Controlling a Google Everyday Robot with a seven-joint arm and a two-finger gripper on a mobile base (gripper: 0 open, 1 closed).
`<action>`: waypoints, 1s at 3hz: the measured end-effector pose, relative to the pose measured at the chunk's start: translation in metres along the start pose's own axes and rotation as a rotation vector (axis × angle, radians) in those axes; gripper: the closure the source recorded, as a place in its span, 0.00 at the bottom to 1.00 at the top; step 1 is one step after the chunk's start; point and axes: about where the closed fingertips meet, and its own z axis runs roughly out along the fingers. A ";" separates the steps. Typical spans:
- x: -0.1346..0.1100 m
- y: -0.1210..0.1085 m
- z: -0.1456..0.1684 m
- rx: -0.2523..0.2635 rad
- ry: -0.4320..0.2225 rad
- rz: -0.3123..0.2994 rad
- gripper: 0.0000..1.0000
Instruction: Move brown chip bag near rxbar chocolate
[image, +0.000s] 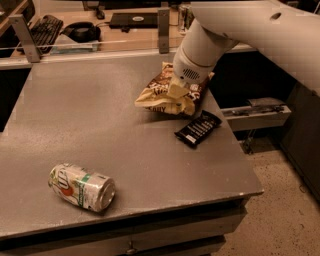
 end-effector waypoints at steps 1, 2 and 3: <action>-0.012 0.008 0.005 -0.026 -0.035 -0.012 0.61; -0.027 0.013 0.013 -0.050 -0.073 -0.028 0.38; -0.040 0.015 0.014 -0.063 -0.108 -0.043 0.15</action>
Offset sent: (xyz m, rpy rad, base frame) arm -0.0022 0.0510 -0.0071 0.1053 0.0270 0.1036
